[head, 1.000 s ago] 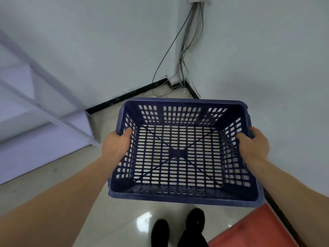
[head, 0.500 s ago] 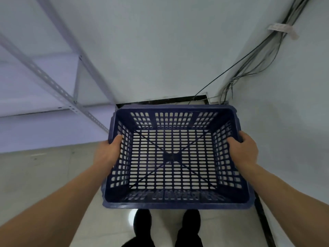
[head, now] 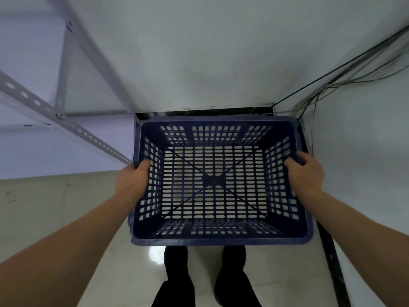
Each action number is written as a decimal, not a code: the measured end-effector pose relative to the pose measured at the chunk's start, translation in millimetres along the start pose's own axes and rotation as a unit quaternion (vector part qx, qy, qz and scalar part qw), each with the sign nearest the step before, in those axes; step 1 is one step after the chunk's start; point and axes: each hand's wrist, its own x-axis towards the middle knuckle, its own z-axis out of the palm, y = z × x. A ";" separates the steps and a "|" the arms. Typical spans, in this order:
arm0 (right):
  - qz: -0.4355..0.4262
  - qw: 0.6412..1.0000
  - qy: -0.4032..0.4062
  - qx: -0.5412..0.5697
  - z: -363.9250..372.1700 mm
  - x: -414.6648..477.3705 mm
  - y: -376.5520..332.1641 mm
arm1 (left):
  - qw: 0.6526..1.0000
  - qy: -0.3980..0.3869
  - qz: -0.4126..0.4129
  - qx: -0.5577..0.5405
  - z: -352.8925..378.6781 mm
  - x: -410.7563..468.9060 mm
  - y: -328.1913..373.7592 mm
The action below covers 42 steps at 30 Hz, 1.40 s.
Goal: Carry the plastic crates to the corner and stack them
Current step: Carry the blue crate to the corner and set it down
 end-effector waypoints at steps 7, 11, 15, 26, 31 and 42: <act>-0.005 1.000 -0.008 -0.026 77.2 63.1 38.9 | 1.000 0.009 -0.014 -0.002 50.7 75.6 -34.5; -0.014 0.999 -0.037 -0.035 118.1 95.9 66.3 | 0.999 0.008 -0.034 -0.005 78.5 114.1 -59.2; 0.013 0.995 -0.093 -0.039 157.3 119.3 91.2 | 0.999 0.002 -0.037 0.025 99.8 148.1 -86.6; -0.021 0.988 -0.099 -0.113 173.7 129.5 114.7 | 0.992 -0.033 -0.045 0.117 111.4 155.6 -84.5; -0.025 0.979 -0.132 -0.153 169.2 132.7 115.7 | 0.989 -0.047 -0.044 0.133 111.4 157.7 -88.8; -0.036 0.959 -0.149 -0.239 172.1 133.2 121.5 | 0.985 -0.049 -0.043 0.161 114.8 162.5 -98.0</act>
